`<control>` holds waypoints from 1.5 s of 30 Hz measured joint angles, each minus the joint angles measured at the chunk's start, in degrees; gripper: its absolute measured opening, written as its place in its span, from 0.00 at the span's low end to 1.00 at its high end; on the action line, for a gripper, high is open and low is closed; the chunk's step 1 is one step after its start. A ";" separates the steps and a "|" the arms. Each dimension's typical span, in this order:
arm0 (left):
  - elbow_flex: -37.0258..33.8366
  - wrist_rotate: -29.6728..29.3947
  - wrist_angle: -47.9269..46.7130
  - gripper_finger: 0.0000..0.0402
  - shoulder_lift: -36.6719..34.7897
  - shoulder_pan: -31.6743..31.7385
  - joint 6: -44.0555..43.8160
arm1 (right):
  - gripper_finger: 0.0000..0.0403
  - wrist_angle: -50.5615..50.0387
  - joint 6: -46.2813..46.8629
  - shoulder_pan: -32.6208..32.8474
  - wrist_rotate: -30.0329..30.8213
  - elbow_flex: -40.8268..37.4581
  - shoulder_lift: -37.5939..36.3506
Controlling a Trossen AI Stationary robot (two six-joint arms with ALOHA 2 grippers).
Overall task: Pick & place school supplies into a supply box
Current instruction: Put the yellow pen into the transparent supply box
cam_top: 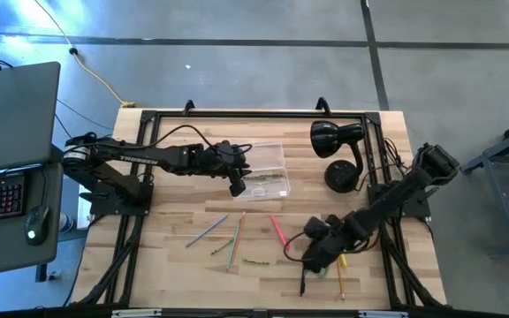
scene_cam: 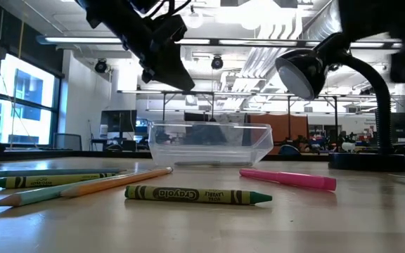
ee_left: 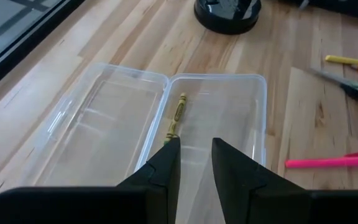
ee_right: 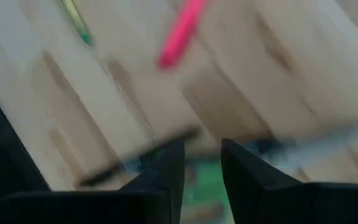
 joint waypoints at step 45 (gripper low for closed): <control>0.02 -0.61 0.42 0.30 0.02 0.00 -0.04 | 0.18 1.46 31.55 3.41 -15.88 -16.71 0.57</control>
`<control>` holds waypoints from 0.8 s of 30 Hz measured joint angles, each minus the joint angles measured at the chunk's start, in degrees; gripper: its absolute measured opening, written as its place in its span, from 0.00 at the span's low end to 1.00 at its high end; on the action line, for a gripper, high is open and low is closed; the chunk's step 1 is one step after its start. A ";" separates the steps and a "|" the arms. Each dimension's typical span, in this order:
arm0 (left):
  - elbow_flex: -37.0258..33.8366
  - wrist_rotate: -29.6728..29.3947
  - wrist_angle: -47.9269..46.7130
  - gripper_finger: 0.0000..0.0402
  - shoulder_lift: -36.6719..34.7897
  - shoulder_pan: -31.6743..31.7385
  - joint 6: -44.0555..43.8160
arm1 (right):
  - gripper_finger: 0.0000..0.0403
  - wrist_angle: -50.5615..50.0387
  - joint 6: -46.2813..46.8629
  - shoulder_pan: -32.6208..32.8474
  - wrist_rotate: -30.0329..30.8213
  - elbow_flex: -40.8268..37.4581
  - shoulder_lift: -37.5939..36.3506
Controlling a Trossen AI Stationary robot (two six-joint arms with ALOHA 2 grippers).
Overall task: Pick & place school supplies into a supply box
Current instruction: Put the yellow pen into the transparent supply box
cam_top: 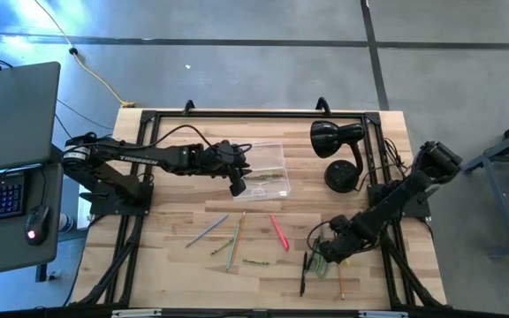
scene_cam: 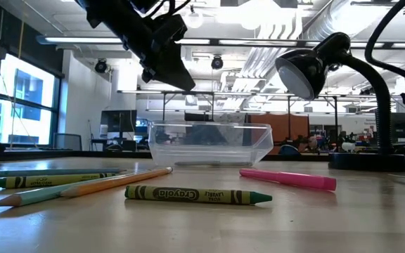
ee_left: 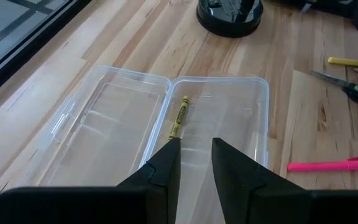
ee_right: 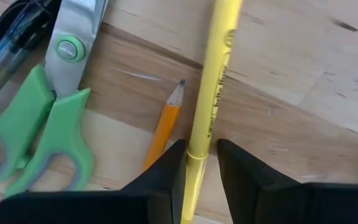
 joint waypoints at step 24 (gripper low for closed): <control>0.07 -4.37 -1.42 0.30 -16.60 0.02 3.54 | 0.03 -19.76 -25.52 -8.52 31.01 23.66 0.19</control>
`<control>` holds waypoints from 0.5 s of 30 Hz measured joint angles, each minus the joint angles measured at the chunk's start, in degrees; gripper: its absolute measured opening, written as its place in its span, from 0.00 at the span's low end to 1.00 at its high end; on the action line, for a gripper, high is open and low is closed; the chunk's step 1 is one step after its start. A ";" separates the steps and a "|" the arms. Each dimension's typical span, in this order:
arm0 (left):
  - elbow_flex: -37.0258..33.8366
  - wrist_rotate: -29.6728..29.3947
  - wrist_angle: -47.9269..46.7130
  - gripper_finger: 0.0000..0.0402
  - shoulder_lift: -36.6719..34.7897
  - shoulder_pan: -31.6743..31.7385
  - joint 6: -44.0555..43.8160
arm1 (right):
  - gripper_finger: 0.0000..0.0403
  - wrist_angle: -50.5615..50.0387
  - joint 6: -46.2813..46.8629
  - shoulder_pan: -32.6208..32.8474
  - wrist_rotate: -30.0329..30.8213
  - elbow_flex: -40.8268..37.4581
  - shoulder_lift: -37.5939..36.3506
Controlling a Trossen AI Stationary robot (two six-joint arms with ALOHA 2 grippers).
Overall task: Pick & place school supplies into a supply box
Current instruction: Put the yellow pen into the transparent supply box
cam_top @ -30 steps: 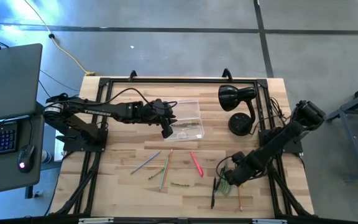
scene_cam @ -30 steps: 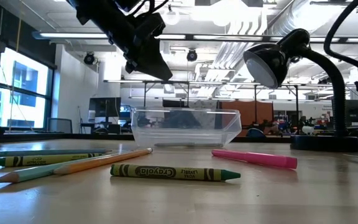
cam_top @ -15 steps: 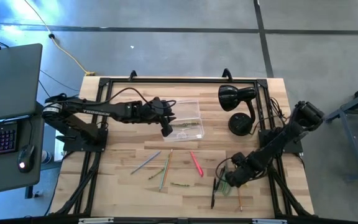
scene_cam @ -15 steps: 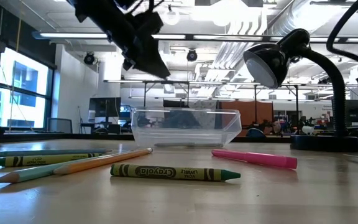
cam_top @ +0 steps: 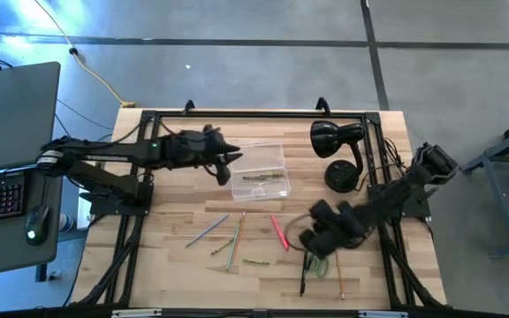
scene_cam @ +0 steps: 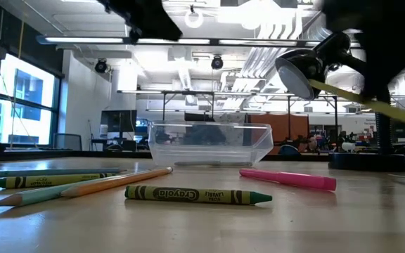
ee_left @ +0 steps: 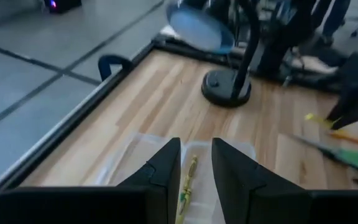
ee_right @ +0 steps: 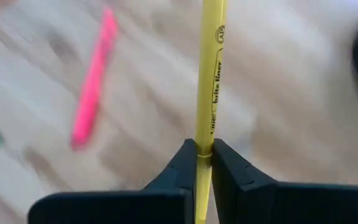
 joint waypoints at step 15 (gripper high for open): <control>0.00 8.57 -2.02 0.30 -8.82 -0.02 1.00 | 0.02 30.64 -70.63 -26.50 -4.14 8.59 -0.03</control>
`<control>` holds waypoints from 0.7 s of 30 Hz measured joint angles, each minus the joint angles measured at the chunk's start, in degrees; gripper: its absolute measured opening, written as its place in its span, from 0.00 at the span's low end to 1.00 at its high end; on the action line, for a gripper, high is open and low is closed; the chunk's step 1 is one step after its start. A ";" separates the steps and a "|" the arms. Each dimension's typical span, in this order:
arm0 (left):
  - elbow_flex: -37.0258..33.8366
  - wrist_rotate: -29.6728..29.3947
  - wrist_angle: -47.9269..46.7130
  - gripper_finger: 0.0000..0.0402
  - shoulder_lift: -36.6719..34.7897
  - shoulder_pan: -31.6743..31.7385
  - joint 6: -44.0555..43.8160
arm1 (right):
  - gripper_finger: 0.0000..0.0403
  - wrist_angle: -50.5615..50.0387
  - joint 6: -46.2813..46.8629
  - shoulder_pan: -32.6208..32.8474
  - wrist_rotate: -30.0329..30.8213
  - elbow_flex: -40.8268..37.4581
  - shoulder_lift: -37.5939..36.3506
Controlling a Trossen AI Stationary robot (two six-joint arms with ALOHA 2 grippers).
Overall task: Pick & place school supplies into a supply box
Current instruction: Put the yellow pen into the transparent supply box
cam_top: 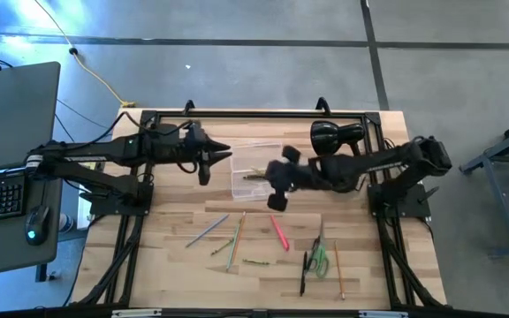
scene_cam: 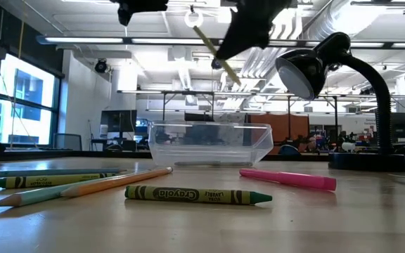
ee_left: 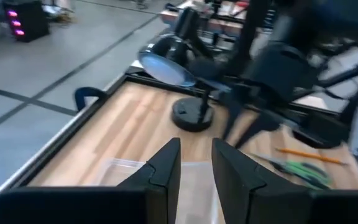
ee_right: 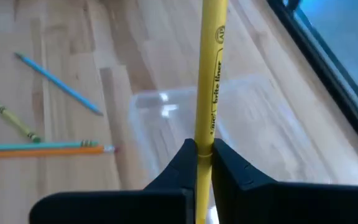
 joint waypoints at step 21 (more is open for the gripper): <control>0.00 3.94 -0.02 0.30 0.00 0.00 1.57 | 0.04 -2.25 -11.83 -9.28 -14.34 -1.04 11.68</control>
